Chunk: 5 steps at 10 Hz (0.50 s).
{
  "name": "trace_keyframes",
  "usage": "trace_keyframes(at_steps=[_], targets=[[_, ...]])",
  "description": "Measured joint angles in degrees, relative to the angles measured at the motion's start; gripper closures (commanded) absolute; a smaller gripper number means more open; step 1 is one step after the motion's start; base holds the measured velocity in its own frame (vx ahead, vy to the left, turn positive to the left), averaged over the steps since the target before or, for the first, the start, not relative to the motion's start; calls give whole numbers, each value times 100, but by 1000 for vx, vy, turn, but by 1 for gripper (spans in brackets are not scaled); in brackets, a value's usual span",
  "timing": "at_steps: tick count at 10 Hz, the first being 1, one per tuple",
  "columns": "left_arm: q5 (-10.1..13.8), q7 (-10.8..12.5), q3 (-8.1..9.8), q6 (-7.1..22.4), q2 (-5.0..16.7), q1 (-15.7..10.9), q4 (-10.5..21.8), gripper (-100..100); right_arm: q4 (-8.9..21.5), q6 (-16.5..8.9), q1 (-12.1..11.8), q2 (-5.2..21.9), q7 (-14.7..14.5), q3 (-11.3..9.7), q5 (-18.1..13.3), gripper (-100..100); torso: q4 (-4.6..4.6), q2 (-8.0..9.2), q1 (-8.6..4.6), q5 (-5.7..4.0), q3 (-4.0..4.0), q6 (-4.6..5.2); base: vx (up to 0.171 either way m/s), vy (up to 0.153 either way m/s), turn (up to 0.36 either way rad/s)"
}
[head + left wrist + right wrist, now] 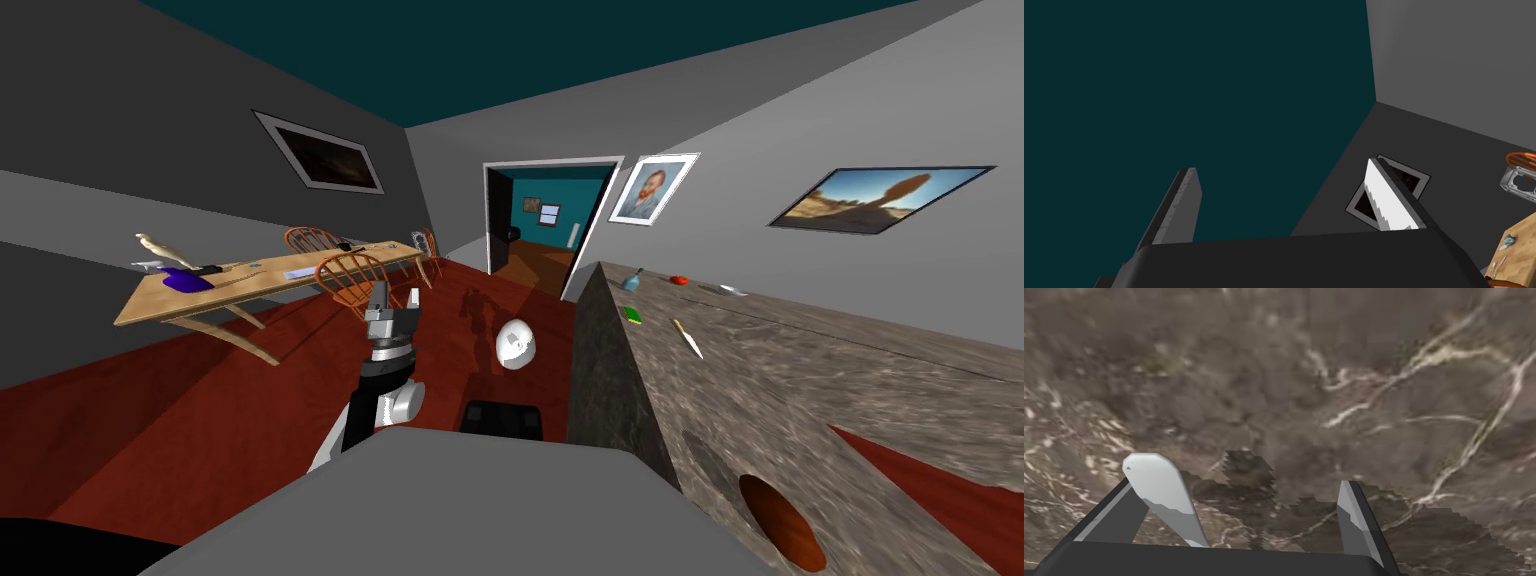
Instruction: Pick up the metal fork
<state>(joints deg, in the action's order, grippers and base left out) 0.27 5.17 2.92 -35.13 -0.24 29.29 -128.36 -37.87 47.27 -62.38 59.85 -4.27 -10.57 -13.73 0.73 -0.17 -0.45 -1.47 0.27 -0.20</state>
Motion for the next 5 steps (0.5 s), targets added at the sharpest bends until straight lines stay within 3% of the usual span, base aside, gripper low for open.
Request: trace_keyframes(at_steps=[3,4,5], targets=[[0,0,0,0,0,0,0,0,505,175,362,33,166,-212,32,-100,-1,-8,-14,-5,-5,-1,-84,69,154],[0,0,0,0,0,-1,0,0,744,271,558,40,250,-344,50,-100,2,0,-7,-7,0,-7,-92,72,96],[0,0,0,0,0,0,0,0,792,263,601,72,318,-386,86,-100,3,-2,-11,-8,0,-2,-31,32,-16]])
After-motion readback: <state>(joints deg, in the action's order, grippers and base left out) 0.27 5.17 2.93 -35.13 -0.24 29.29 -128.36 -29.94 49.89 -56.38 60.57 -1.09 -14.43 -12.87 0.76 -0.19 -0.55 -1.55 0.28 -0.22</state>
